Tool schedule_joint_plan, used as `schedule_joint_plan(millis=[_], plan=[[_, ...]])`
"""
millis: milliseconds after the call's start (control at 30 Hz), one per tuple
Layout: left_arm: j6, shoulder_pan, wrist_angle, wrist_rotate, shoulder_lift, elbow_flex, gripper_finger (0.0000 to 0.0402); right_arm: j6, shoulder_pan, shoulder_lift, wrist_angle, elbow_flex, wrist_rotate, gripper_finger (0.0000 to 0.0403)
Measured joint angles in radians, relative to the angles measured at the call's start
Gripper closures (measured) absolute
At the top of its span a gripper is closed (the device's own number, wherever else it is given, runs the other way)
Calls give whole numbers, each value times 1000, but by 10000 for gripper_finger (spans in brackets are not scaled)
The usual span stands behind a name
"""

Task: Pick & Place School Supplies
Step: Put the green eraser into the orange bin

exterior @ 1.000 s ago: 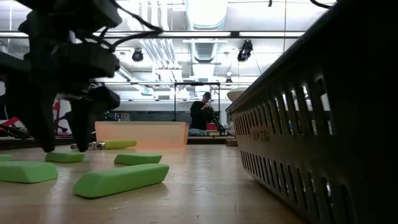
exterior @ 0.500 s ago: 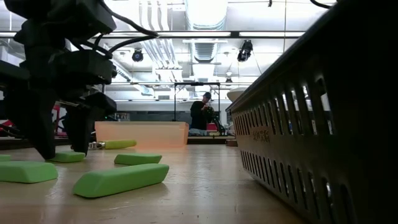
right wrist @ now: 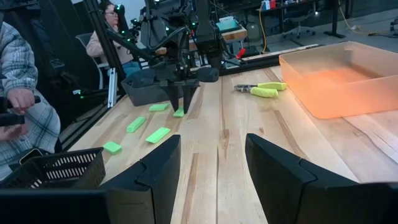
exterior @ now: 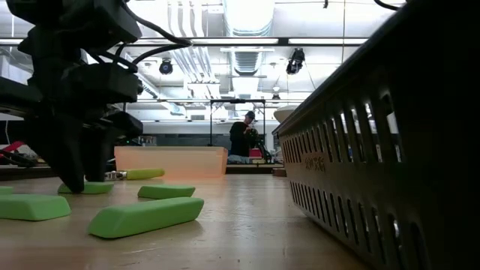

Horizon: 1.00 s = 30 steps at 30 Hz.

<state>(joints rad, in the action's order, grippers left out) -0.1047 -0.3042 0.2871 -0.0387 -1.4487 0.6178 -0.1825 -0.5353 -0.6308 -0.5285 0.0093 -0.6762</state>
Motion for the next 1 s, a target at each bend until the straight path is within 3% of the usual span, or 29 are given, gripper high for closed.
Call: schedule_joint_plan(millis=[167, 633, 1000], plan=[[-2, 0, -5, -2, 0, 0, 324, 0, 0, 0, 0, 0, 0, 225], [-31, -3, -2, -27, 46, 2, 326, 0, 0, 0, 0, 0, 0, 225], [-31, -2, 120, -16, 177, 156, 326, 0, 0, 0, 0, 0, 0, 225]])
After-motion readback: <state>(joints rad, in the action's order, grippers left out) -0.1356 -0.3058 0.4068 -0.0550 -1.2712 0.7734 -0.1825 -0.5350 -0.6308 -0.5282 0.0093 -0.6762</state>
